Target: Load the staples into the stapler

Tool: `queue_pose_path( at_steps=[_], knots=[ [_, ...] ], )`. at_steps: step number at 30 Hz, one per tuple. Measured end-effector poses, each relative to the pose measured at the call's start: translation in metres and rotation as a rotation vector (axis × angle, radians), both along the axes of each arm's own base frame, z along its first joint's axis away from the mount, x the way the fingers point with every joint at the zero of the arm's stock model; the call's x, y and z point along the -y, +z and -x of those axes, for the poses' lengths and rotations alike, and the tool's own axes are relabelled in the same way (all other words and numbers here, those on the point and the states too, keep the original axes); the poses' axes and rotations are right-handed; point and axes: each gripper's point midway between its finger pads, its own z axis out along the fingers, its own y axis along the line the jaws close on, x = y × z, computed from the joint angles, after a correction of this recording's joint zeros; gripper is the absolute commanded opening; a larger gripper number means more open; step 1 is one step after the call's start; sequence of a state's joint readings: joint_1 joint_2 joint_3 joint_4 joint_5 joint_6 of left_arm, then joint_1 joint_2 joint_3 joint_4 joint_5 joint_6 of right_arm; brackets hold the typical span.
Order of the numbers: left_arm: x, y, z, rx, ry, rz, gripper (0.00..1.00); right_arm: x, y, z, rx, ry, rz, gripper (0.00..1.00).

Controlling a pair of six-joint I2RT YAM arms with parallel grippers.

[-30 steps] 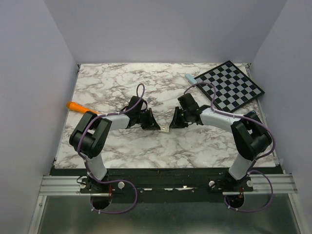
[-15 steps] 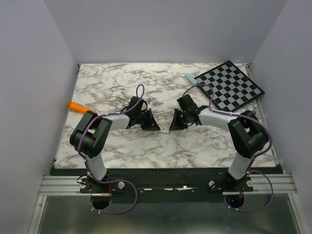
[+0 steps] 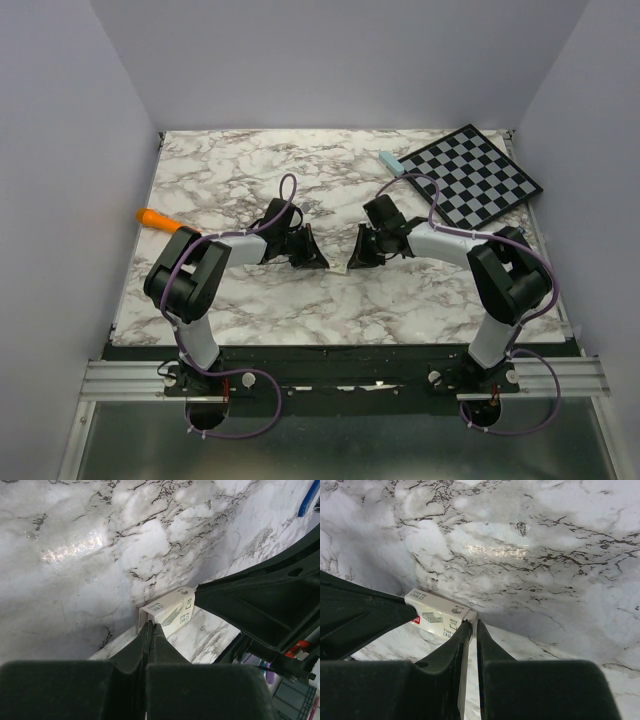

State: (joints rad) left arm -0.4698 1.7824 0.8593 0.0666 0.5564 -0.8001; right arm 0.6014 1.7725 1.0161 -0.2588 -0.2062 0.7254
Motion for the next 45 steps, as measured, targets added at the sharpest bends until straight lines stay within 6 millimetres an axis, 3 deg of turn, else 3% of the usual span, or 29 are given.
queue_pose_path(
  at_steps=[30, 36, 45],
  knots=[
    [0.000, -0.003, 0.004, -0.016, 0.008, 0.004, 0.00, -0.004, -0.001, 0.011, -0.027, 0.011, -0.033, 0.18],
    [0.000, -0.003, 0.004, -0.023, 0.021, 0.012, 0.00, -0.006, -0.001, 0.011, -0.022, 0.019, -0.052, 0.01],
    [0.000, -0.004, 0.004, -0.026, 0.026, 0.015, 0.02, -0.005, -0.001, 0.011, -0.022, 0.029, -0.046, 0.01]
  ],
)
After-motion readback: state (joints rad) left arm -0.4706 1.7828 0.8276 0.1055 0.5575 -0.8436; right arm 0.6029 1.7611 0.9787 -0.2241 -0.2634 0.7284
